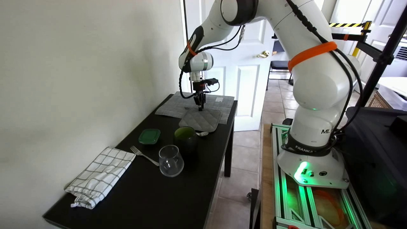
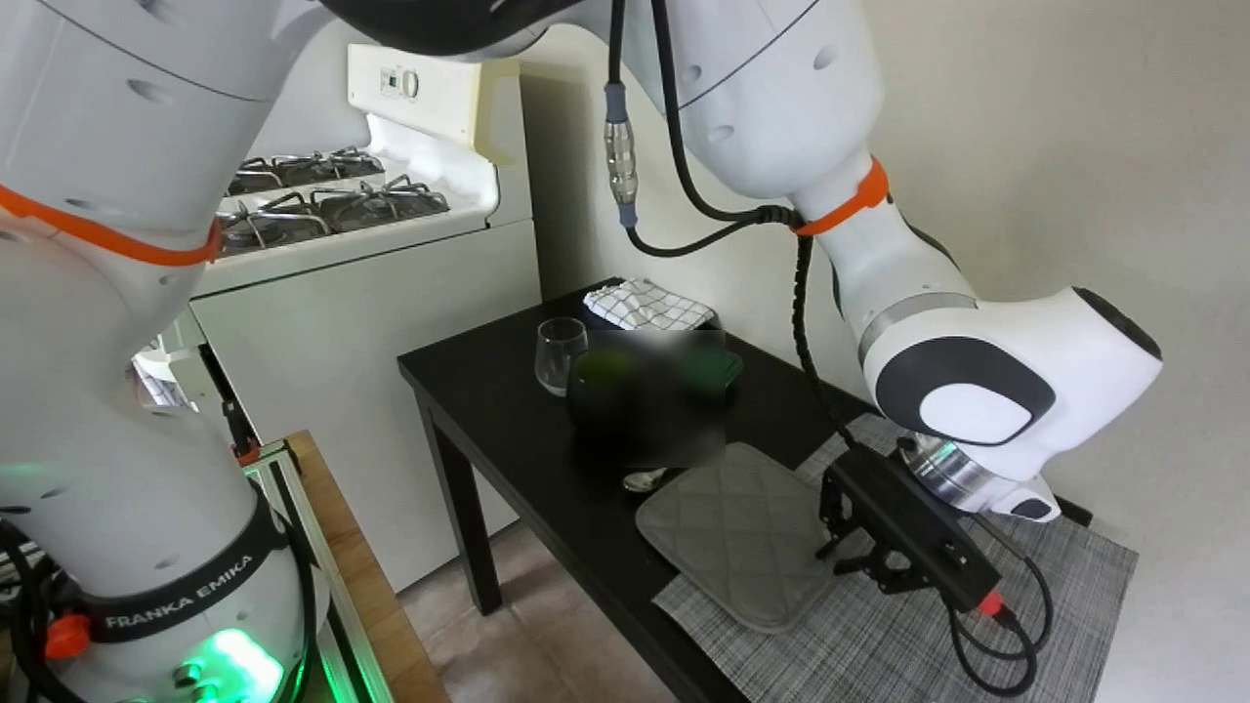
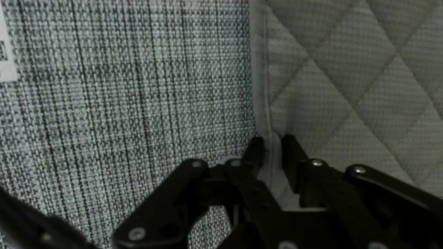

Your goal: Put the small table mat on the glass cup

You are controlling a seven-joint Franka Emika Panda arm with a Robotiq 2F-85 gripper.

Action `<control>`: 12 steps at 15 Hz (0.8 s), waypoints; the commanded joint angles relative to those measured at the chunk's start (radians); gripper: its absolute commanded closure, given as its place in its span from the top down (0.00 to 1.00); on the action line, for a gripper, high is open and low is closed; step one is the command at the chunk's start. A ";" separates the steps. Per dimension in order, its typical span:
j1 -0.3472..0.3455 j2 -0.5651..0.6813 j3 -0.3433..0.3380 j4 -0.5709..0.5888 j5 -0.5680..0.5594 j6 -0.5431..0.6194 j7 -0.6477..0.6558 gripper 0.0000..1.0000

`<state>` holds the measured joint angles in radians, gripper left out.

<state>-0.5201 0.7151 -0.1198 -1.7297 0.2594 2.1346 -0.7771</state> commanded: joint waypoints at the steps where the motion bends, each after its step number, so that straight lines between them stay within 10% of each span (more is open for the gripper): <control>1: 0.011 0.017 -0.018 0.011 -0.041 0.016 0.064 0.00; 12: -0.017 -0.046 0.021 0.011 -0.003 -0.092 0.069 0.02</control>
<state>-0.5230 0.6988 -0.1209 -1.7191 0.2352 2.1026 -0.7096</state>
